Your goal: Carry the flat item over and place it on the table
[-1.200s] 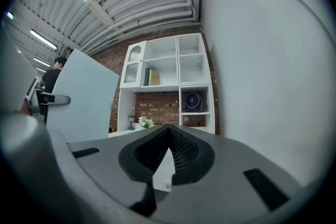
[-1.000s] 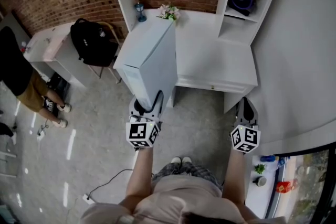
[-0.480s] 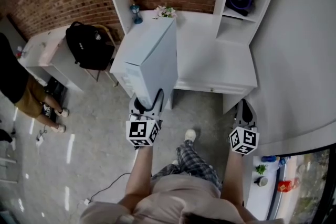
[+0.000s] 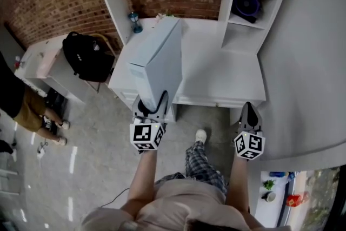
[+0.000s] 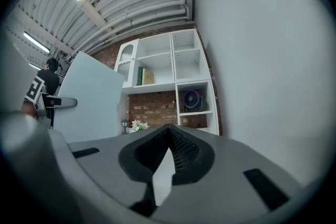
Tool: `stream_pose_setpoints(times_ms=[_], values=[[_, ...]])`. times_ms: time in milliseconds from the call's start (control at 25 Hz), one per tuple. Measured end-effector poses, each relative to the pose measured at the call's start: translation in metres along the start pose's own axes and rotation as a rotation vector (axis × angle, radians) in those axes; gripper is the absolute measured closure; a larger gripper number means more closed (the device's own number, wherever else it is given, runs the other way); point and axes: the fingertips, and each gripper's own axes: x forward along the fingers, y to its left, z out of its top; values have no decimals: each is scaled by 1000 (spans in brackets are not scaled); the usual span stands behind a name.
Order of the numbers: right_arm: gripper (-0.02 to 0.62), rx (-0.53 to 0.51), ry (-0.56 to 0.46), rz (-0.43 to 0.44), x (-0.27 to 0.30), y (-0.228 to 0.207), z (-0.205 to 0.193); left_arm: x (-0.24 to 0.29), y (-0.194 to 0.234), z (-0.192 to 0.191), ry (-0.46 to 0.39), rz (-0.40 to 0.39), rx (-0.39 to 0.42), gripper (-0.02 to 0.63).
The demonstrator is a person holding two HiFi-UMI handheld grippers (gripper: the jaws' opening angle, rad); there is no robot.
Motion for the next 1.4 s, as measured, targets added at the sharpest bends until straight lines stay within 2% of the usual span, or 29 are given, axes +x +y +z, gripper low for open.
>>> stream_pose_setpoints(times_ms=[200, 400, 840, 1080, 1400], values=[[580, -6, -6, 19, 72, -18, -8, 69, 5, -11, -17, 13, 11, 331], [580, -17, -7, 66, 174, -43, -17, 160, 9, -35, -15, 39, 19, 331], [580, -29, 49, 219, 352, -52, -21, 311, 19, -64, 55, 103, 23, 331], [580, -21, 72, 273, 403, -46, -35, 355, 21, -77, 49, 124, 37, 331], [580, -15, 93, 286, 425, -35, -41, 386, 23, -88, 81, 107, 36, 331]])
